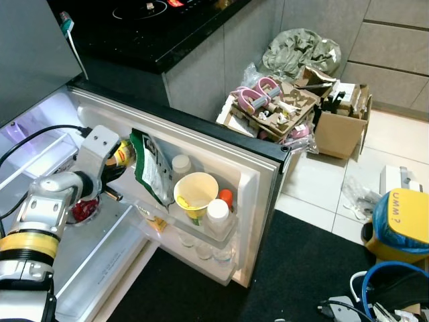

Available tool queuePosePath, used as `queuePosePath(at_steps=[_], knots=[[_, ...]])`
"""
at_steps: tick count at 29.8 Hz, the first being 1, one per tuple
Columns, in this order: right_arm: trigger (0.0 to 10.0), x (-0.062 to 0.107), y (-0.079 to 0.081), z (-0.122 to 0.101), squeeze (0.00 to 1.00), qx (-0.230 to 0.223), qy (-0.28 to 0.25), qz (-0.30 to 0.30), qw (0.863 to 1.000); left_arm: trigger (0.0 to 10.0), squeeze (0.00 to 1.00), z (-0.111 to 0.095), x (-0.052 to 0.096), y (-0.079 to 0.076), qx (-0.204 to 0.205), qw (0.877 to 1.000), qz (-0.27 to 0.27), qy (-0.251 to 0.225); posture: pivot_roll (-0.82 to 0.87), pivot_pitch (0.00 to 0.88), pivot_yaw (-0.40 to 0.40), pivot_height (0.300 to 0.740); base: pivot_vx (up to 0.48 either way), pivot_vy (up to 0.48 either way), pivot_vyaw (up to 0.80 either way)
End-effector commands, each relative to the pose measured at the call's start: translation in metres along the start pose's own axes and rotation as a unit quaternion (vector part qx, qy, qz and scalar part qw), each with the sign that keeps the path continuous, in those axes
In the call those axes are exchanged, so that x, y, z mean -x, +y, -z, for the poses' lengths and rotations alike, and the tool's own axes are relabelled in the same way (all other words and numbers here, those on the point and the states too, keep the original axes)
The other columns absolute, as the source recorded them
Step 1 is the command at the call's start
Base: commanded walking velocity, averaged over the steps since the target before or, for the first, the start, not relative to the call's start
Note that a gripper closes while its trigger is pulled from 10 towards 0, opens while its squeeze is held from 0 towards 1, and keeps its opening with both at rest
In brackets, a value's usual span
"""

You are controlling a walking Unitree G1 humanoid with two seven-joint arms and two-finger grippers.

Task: Restocking fridge

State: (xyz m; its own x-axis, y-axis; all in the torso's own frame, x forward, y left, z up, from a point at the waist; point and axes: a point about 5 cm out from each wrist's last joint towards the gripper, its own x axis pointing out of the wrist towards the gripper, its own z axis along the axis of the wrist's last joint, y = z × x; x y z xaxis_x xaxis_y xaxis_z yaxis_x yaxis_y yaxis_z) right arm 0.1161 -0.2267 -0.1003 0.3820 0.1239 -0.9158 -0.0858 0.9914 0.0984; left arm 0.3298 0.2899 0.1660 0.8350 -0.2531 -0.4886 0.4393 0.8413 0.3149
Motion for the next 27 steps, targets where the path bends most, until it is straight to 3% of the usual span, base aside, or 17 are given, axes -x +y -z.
queuePosePath(at_steps=[1,7,17,22,27], knots=[[10.0,-0.002,0.009,0.002,0.0,-0.006,-0.004,-0.02,1.0,10.0,0.0,-0.002,-0.005,-0.005,-0.014,1.0,0.011,0.0,-0.1,0.114,0.041,0.74,0.0,0.0,0.0],[10.0,-0.002,0.011,0.004,0.0,-0.005,-0.001,-0.023,1.0,10.0,0.0,-0.018,-0.015,-0.01,-0.048,0.998,0.036,-0.007,-0.1,0.116,0.045,0.74,0.0,0.0,0.0],[10.0,-0.002,0.009,0.005,0.0,-0.003,0.002,-0.02,1.0,10.0,0.0,-0.022,-0.025,-0.026,-0.09,0.992,0.085,0.01,-0.1,0.11,0.046,0.74,0.0,0.0,0.0],[10.0,-0.002,0.009,0.004,0.0,-0.001,0.001,-0.019,1.0,10.0,0.0,-0.028,-0.028,-0.021,-0.122,0.99,0.068,0.016,-0.1,0.11,0.046,0.74,0.0,0.0,0.0],[10.0,-0.002,0.008,0.002,0.0,0.0,0.0,-0.017,1.0,10.0,0.0,-0.039,-0.021,-0.005,-0.136,0.99,0.037,0.013,-0.1,0.108,0.045,0.74,0.0,0.0,0.0]])
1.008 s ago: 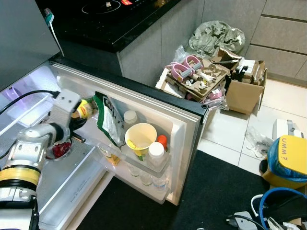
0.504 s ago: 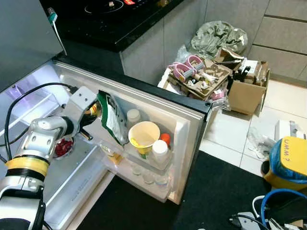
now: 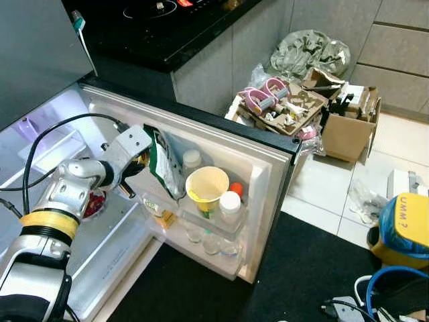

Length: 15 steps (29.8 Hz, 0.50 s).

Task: Restocking fridge

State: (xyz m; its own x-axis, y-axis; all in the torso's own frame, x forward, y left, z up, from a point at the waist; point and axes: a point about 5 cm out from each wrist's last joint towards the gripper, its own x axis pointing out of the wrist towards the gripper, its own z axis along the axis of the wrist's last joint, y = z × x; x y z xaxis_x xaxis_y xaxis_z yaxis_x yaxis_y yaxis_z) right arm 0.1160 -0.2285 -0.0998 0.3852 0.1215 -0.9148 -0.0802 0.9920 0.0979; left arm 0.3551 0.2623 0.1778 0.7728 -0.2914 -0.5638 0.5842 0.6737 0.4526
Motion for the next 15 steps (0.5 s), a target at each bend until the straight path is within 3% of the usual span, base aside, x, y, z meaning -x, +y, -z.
queuePosePath(at_steps=[1,7,9,15], knots=[[10.0,-0.003,0.01,0.002,0.0,0.002,0.001,-0.018,1.0,10.0,0.0,-0.007,0.002,0.005,-0.014,1.0,-0.01,-0.011,-0.1,0.108,0.045,0.74,0.0,0.0,0.0],[10.0,-0.003,0.01,0.003,0.0,0.002,0.003,-0.017,1.0,10.0,0.0,-0.009,0.009,0.011,-0.046,0.999,-0.005,0.005,-0.1,0.111,0.045,0.74,0.0,0.0,0.0],[10.0,-0.003,0.011,0.005,0.0,0.002,0.006,-0.016,1.0,10.0,0.0,-0.01,0.01,0.012,-0.088,0.996,0.008,0.024,-0.1,0.112,0.047,0.74,0.0,0.0,0.0],[10.0,-0.003,0.011,0.005,0.0,0.001,0.005,-0.014,1.0,10.0,0.0,-0.021,0.011,0.01,-0.125,0.991,0.041,0.012,-0.11,0.112,0.047,0.74,0.0,0.0,0.0]])
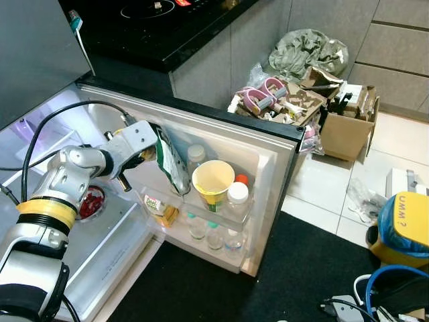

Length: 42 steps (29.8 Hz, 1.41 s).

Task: Restocking fridge

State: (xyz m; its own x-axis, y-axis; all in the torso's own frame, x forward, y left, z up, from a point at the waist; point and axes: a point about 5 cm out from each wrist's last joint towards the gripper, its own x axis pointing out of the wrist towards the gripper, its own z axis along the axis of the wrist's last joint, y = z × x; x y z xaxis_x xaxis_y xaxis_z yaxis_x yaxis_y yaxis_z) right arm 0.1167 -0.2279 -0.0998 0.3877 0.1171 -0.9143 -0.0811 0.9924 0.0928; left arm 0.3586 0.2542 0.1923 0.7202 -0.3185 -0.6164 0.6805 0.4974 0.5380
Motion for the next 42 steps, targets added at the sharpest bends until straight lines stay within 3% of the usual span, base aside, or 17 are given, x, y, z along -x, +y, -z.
queuePosePath(at_steps=[1,6,8,12,14,21,26,33,37,42], knots=[[10.0,-0.002,0.01,0.006,0.0,-0.001,0.006,-0.017,1.0,10.0,0.0,-0.003,0.008,0.007,-0.023,1.0,0.003,0.001,-0.11,0.112,0.047,0.74,0.0,0.0,0.0],[10.0,-0.002,0.01,0.006,0.0,-0.002,0.005,-0.015,1.0,10.0,0.0,-0.008,0.019,0.017,-0.024,1.0,0.003,-0.019,-0.11,0.114,0.045,0.74,0.0,0.0,0.0],[10.0,-0.002,0.01,0.005,0.0,-0.001,0.006,-0.015,1.0,10.0,0.0,-0.004,0.029,0.019,-0.036,0.999,0.028,-0.017,-0.1,0.119,0.044,0.74,0.0,0.0,0.0],[10.0,-0.003,0.01,0.005,0.0,-0.001,0.006,-0.015,1.0,10.0,0.0,0.0,0.031,0.019,-0.041,0.998,0.038,-0.006,-0.1,0.119,0.044,0.74,0.0,0.0,0.0],[10.0,-0.003,0.012,0.006,0.0,-0.001,0.007,-0.016,1.0,10.0,0.0,0.007,0.029,0.016,-0.06,0.997,0.049,0.024,-0.1,0.119,0.044,0.74,0.0,0.0,0.0],[10.0,-0.003,0.013,0.006,0.0,-0.003,0.006,-0.017,1.0,10.0,0.0,0.009,0.019,0.007,-0.086,0.993,0.072,0.043,-0.1,0.127,0.049,0.74,0.0,0.0,0.0],[10.0,-0.002,0.011,0.01,0.0,-0.005,0.009,-0.013,1.0,10.0,0.0,0.011,0.005,-0.008,-0.127,0.983,0.109,0.071,-0.11,0.131,0.053,0.74,0.0,0.0,0.0],[10.0,-0.002,0.011,0.011,0.0,-0.006,0.01,-0.012,1.0,10.0,0.0,0.009,-0.002,-0.012,-0.142,0.981,0.113,0.074,-0.11,0.131,0.053,0.74,0.0,0.0,0.0],[10.0,-0.002,0.012,0.011,0.0,-0.007,0.009,-0.012,1.0,10.0,0.0,0.012,-0.012,-0.018,-0.177,0.973,0.113,0.1,-0.11,0.13,0.055,0.74,0.0,0.0,0.0],[10.0,-0.002,0.012,0.011,0.0,-0.007,0.008,-0.012,1.0,10.0,0.0,0.013,-0.014,-0.019,-0.19,0.97,0.109,0.108,-0.11,0.13,0.055,0.74,0.0,0.0,0.0]])
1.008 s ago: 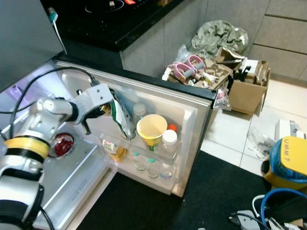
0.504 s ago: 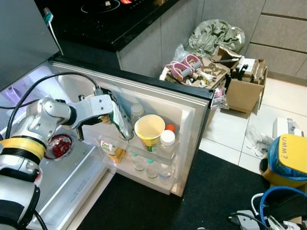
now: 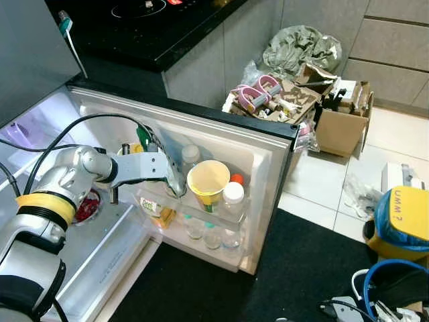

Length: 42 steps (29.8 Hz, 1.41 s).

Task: Restocking fridge

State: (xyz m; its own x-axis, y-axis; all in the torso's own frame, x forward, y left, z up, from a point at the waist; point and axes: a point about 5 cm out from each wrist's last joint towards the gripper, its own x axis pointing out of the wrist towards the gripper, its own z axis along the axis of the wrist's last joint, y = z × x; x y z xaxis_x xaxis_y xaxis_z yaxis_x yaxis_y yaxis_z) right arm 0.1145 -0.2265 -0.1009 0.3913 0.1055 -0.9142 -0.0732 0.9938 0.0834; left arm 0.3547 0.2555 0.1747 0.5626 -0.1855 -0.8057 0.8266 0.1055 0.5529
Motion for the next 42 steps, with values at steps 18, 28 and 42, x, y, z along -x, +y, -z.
queuePosePath(at_steps=[18,28,42], knots=[[10.0,-0.002,0.01,0.004,0.0,-0.001,0.006,-0.016,1.0,10.0,0.0,-0.033,0.01,0.021,-0.025,0.995,-0.05,-0.088,-0.11,0.109,0.054,0.74,0.0,0.0,0.0],[10.0,-0.003,0.012,0.004,0.0,-0.002,0.005,-0.019,1.0,10.0,0.0,-0.042,0.042,0.032,-0.043,0.987,-0.069,-0.137,-0.11,0.105,0.053,0.74,0.0,0.0,0.0],[10.0,-0.004,0.012,-0.003,0.0,0.0,0.0,-0.02,1.0,10.0,0.0,-0.059,0.093,0.033,0.01,0.94,-0.087,-0.331,-0.1,0.089,0.05,0.74,0.0,0.0,0.0]])
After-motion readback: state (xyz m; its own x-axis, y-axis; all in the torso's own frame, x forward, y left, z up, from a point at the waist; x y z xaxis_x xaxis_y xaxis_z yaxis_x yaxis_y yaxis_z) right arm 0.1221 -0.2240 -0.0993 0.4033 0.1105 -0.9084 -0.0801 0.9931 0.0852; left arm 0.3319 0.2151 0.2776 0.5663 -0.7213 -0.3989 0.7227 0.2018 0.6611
